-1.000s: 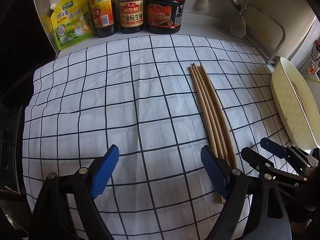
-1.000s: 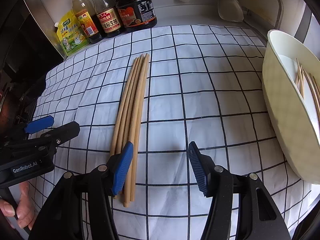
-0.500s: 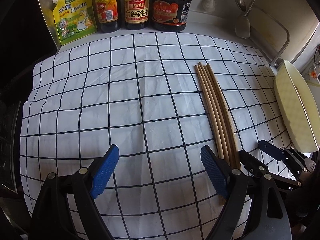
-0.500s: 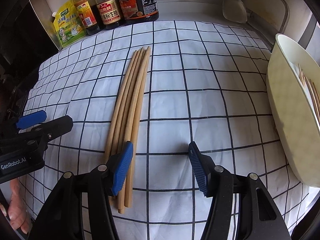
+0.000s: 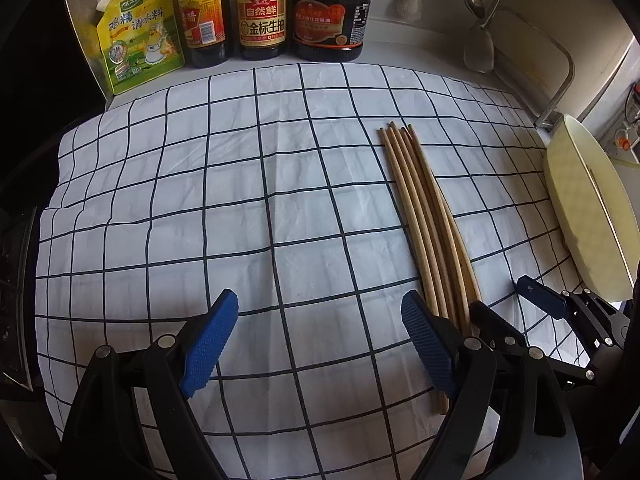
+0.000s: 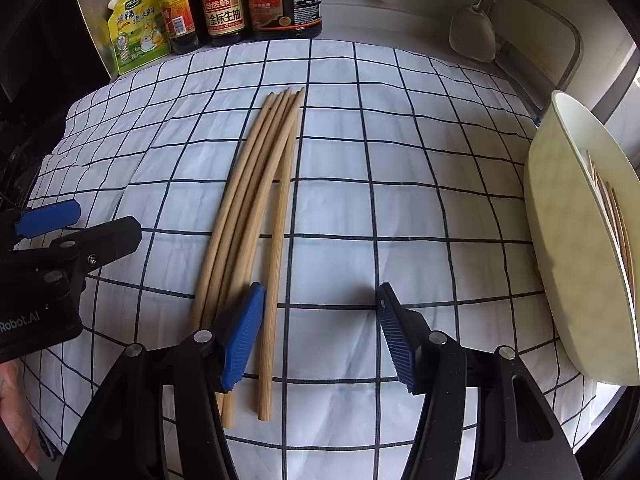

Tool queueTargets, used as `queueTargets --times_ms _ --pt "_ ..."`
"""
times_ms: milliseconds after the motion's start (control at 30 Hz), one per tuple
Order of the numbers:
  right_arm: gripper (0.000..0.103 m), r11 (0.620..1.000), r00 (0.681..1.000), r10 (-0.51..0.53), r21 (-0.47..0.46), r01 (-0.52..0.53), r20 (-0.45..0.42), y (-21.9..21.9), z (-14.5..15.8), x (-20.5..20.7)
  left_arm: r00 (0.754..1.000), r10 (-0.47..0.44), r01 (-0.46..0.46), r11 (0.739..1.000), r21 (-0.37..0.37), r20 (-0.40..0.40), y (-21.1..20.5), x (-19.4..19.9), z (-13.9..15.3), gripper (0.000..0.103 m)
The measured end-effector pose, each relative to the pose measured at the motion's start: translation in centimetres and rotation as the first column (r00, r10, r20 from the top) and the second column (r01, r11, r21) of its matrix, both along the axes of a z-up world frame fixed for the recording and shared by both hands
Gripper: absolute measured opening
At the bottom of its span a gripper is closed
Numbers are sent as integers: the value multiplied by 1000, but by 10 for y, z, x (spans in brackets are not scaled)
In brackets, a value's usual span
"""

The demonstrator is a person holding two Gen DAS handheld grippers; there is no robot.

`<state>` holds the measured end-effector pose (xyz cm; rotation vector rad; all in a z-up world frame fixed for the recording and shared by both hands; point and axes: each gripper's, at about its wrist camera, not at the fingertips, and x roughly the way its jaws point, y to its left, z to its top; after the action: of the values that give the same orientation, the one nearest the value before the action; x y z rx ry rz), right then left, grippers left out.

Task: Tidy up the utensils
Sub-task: 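Push the right tool fingers into the bundle to separate one chopstick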

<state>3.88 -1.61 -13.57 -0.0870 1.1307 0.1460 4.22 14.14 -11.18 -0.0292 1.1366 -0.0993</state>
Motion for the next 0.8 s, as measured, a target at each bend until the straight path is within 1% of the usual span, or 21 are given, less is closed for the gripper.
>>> queueTargets --times_ms 400,633,733,800 --pt "55 997 997 -71 3 71 7 -39 -1 -9 999 -47 47 999 3 -21 -26 12 -17 82" --pt "55 997 997 -77 19 77 9 -44 -1 -12 998 -55 55 998 24 -30 -35 14 -23 82" --pt "55 997 997 -74 24 74 10 -44 0 -12 998 -54 55 998 32 -27 -37 15 -25 85" --pt "55 997 997 -72 26 72 9 -43 0 -11 999 -47 48 998 42 -27 -37 16 -26 90"
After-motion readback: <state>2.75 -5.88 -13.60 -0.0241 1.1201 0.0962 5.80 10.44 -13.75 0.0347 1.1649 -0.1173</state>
